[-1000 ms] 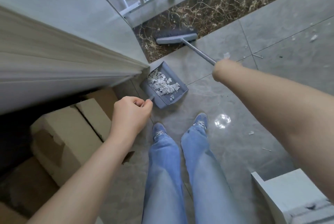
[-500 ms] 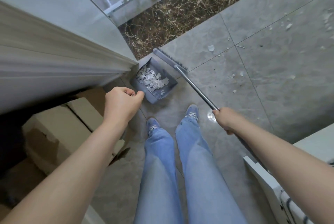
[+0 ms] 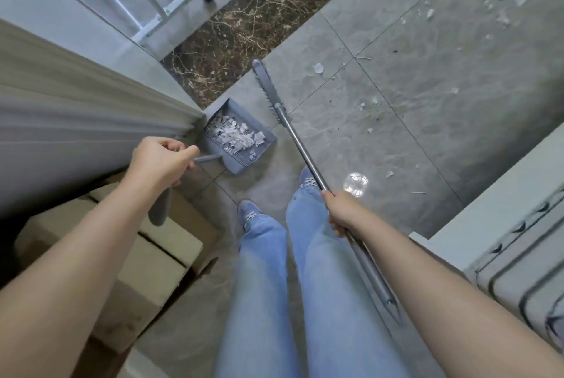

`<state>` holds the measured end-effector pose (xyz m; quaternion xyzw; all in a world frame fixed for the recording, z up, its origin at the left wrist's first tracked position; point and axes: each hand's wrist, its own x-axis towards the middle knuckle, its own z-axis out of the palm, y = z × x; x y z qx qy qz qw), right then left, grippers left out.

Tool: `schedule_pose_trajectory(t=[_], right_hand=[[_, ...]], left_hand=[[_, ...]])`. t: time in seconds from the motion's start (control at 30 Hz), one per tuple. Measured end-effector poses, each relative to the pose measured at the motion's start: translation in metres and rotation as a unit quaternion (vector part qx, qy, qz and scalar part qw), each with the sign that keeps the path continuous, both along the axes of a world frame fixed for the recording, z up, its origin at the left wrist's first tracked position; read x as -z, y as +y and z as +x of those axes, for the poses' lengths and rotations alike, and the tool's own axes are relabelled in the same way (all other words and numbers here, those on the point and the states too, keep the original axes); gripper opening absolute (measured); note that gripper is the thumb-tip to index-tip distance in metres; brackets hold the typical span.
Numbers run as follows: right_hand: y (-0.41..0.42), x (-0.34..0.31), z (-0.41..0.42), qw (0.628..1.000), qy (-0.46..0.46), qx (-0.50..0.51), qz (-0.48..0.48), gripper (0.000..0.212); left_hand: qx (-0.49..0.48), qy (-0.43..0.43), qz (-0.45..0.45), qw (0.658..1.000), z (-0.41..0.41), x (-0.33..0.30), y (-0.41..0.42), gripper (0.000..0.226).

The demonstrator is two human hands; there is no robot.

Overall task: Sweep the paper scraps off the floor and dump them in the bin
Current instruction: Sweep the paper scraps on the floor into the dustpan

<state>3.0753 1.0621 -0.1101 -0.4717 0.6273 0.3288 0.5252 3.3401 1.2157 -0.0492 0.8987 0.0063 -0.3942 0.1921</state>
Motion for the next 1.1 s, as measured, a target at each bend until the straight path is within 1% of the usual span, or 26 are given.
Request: schedule_pose_trajectory(t=[0.07,0.13,0.2,0.27,0.4,0.53,0.63,0.8,0.9,0.97,1.0,1.03,1.1], right_hand=[[-0.002,-0.005,-0.019,0.997,0.003,0.074,-0.006,0.035],[-0.006,-0.013,-0.037,0.992,0.008,0.129,-0.005,0.036],[-0.007,-0.021,-0.055,0.981,0.014,0.192,-0.006,0.037],[-0.006,-0.028,-0.073,0.965,0.018,0.261,-0.002,0.039],[-0.002,-0.037,-0.11,0.93,0.015,0.367,0.013,0.037],[-0.003,-0.035,-0.154,0.891,0.036,0.453,0.024,0.028],[-0.008,-0.027,-0.195,0.86,0.056,0.508,0.02,0.03],[-0.035,-0.013,-0.26,0.829,0.098,0.551,0.0,0.033],[-0.057,0.001,-0.297,0.831,0.128,0.541,0.009,0.035],[-0.075,0.013,-0.317,0.817,0.154,0.555,0.008,0.033],[-0.084,0.021,-0.326,0.819,0.161,0.551,0.006,0.031],[-0.091,0.028,-0.329,0.837,0.17,0.52,0.003,0.03],[-0.097,0.04,-0.327,0.87,0.164,0.464,0.035,0.031]], left_hand=[[0.044,0.0,0.003,0.999,0.004,-0.005,-0.001,0.027],[0.123,0.008,0.011,0.992,0.004,-0.011,-0.006,0.028],[0.22,0.016,0.018,0.975,-0.003,-0.017,-0.017,0.03],[0.289,0.021,0.015,0.957,-0.015,-0.022,-0.034,0.033],[0.364,0.018,0.006,0.931,-0.045,-0.024,-0.068,0.037],[0.43,0.022,0.011,0.903,-0.079,-0.018,-0.103,0.033],[0.476,0.018,0.018,0.879,-0.113,-0.015,-0.133,0.033],[0.51,0.035,0.012,0.859,-0.16,-0.011,-0.173,0.035],[0.531,0.037,0.014,0.846,-0.185,-0.009,-0.197,0.033],[0.537,0.031,0.016,0.843,-0.201,-0.008,-0.213,0.031],[0.541,0.031,0.018,0.84,-0.211,-0.007,-0.221,0.03],[0.543,0.028,0.016,0.839,-0.217,-0.007,-0.227,0.029],[0.547,0.02,0.015,0.837,-0.233,-0.005,-0.242,0.028]])
